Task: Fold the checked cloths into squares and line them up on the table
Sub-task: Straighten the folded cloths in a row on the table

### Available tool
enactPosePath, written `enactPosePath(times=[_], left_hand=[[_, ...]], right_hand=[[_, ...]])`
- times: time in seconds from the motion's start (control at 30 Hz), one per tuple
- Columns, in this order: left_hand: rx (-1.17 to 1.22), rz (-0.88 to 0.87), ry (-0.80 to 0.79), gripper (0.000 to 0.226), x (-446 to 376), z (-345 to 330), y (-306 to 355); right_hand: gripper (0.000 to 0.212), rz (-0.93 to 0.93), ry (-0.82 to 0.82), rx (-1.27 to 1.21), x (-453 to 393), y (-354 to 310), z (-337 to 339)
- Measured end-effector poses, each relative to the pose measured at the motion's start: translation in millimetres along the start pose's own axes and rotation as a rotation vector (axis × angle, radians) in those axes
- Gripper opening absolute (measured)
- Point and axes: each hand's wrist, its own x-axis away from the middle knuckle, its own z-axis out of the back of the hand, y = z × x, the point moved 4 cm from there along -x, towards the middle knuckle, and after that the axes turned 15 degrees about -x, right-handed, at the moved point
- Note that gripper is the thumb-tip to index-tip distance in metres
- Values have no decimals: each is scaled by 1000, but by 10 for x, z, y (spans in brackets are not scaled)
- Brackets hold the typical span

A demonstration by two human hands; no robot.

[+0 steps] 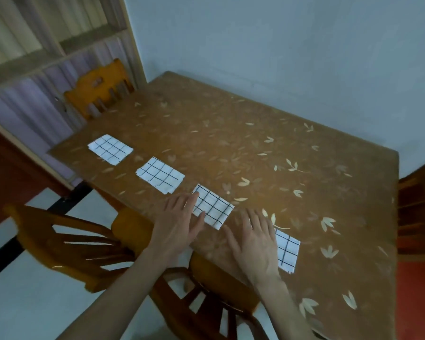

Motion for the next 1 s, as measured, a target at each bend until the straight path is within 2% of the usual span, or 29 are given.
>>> enactPosePath(times=[0.27,0.5,0.83,1.0], left_hand=[[-37,48,155,46,204,823,-1647],[-41,87,129,50,355,1018,-2940],[-9,179,166,52,289,908,-4211],[-41,114,146,51,-111,684,-4690]], right_hand=[[64,96,65,31,-467,-1713,-262],[63,162,135,-2,-693,-2965,-789],[67,183,119,-16,-1113,-3970,-1561],[64,151,143,-42,-1514,-4174,-1994]])
